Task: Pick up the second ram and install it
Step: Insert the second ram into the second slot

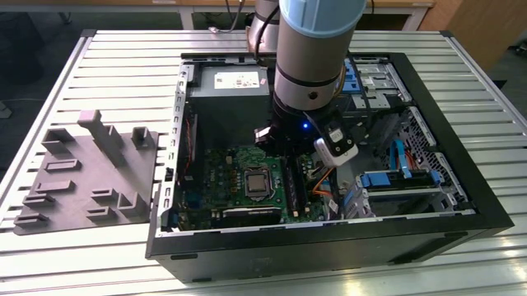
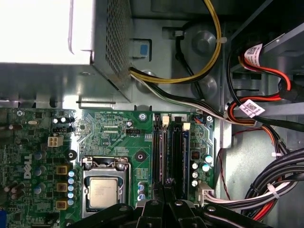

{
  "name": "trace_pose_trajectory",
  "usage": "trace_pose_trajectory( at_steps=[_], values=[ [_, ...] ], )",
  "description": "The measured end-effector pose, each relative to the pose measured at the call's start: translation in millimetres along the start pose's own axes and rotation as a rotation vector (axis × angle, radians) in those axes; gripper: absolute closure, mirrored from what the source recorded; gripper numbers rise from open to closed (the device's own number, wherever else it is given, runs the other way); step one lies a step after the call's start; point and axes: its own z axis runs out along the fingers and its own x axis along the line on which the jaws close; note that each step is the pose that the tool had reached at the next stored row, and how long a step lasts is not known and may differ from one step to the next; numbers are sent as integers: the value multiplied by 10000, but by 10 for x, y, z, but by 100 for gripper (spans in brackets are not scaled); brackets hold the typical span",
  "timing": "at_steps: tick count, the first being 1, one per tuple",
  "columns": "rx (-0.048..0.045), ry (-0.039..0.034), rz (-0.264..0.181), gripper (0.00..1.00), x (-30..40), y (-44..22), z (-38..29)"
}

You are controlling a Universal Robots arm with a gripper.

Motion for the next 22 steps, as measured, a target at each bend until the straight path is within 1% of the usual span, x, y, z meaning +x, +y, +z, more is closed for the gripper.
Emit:
trace_pose_trajectory(
  at_steps=[9,14,22],
  values=[
    [0,1,0,89,-23,-1,22],
    [-1,0,0,89,-26,-2,39],
    [-13,-1,0,89,-25,-2,45]
  ],
)
